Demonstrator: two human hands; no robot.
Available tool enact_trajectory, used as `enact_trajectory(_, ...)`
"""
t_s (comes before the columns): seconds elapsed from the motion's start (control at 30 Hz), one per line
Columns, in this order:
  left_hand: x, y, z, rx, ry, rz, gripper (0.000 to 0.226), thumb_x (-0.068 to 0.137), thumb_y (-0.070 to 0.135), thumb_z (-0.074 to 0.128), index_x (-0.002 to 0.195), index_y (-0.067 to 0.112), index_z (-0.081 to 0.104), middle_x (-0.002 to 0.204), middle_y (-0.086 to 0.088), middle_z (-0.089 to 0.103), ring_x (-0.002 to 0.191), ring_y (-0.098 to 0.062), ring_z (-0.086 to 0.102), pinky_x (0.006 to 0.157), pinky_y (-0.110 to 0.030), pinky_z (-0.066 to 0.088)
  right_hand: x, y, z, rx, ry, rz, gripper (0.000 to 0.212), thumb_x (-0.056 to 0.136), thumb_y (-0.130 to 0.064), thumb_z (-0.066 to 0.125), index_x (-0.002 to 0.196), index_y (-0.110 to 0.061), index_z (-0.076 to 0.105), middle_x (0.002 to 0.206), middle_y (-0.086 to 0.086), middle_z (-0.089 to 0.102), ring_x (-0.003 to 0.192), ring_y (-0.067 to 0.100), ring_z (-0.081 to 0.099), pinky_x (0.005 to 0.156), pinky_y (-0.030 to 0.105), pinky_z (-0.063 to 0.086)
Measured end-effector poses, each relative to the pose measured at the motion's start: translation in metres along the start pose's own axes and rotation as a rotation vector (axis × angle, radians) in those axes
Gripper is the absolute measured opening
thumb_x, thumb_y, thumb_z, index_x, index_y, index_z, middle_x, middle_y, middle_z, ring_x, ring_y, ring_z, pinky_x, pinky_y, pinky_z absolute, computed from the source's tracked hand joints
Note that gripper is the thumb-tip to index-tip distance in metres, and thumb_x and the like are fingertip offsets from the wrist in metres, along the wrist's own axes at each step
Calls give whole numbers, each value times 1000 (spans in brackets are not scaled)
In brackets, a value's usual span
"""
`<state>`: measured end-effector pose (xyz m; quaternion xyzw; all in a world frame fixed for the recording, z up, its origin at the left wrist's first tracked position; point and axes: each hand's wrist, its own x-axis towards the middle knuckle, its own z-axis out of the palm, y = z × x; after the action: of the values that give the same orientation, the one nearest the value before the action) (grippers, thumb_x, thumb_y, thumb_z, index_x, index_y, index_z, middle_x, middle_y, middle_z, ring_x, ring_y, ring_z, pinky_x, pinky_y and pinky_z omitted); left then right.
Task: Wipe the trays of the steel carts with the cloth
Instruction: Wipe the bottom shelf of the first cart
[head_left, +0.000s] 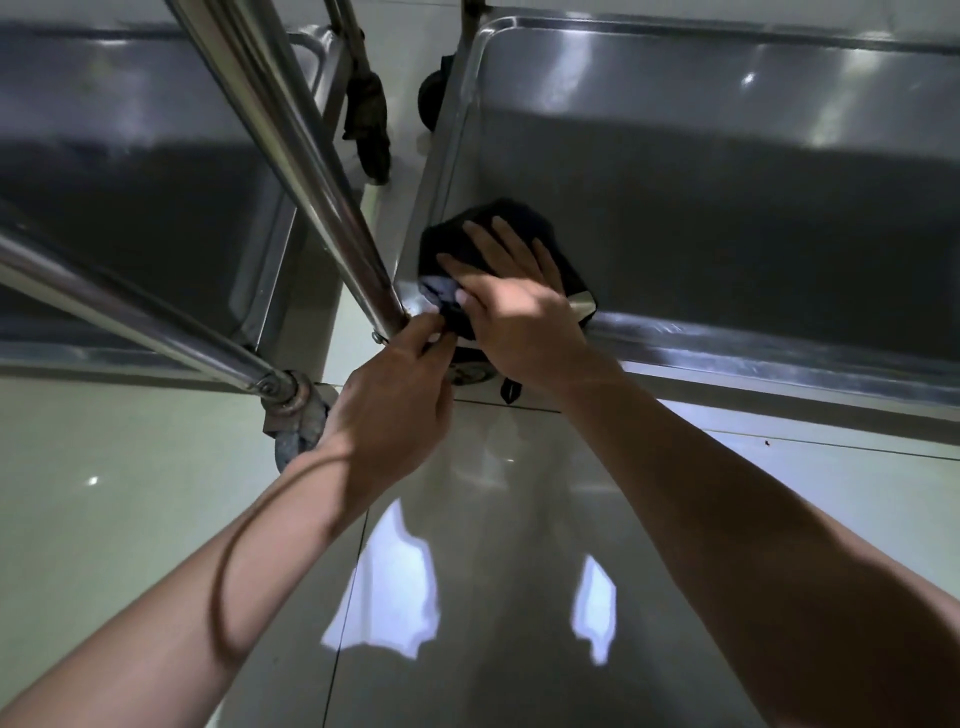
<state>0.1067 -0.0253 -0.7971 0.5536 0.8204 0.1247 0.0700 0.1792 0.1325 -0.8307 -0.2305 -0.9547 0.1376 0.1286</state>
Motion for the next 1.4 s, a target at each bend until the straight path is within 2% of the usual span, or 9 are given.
enact_trajectory(0.1,1,4,0,78,23,5,41,86,20,53,124,9,62,131,-10,56,92,-33,67,65,-37,56,-11,4,-3,48,104,39,40,102,-30,45,139,-26,59,156,6,40,150,27,27,121,51,17)
enact_trajectory(0.17,6,10,0,100,12,24,42,86,21,55,126,8,61,128,-12,57,104,-34,63,78,-42,57,-19,9,-7,14,144,93,39,102,-30,45,138,-25,60,155,10,42,148,30,30,120,52,19)
enact_trajectory(0.27,14,21,2,183,1,82,43,91,29,48,127,8,62,124,-15,59,118,-35,54,96,-47,47,-32,22,-21,-59,86,158,45,102,-34,37,143,-28,54,159,10,36,150,30,24,120,52,19)
enact_trajectory(0.43,45,54,5,222,10,137,39,95,40,46,128,22,58,130,-7,55,122,-31,50,102,-47,40,-61,56,-48,-89,30,305,45,101,-34,43,146,-33,49,163,6,28,152,27,18,121,49,17)
enact_trajectory(0.63,78,115,21,275,-83,188,39,97,47,41,132,33,50,134,0,52,117,-29,51,94,-42,43,-106,115,-73,-166,69,435,46,101,-31,44,147,-30,48,162,8,28,152,28,18,120,47,19)
enact_trajectory(0.93,81,143,41,173,-48,198,32,98,40,47,119,26,65,122,-5,59,110,-34,54,85,-47,49,-166,200,-112,-139,130,701,48,98,-30,45,146,-32,49,164,4,25,153,25,14,121,44,15)
enact_trajectory(1.13,76,135,53,177,67,260,32,95,39,48,112,23,69,118,-8,62,99,-36,59,75,-45,49,-171,202,-115,-126,136,769,48,99,-32,44,146,-38,47,165,-1,22,153,20,11,121,41,13)
enact_trajectory(1.3,76,130,41,69,15,277,34,94,38,48,114,22,71,119,-8,64,100,-38,61,82,-46,51,-163,196,-114,-144,101,766,49,98,-33,45,146,-41,45,165,2,20,153,20,12,121,42,12)
enact_trajectory(1.4,76,107,25,91,0,218,26,96,30,49,106,22,72,104,-7,64,93,-38,58,82,-42,48,-146,181,-105,-100,92,743,50,95,-37,42,144,-43,47,165,0,22,152,19,13,121,44,12)
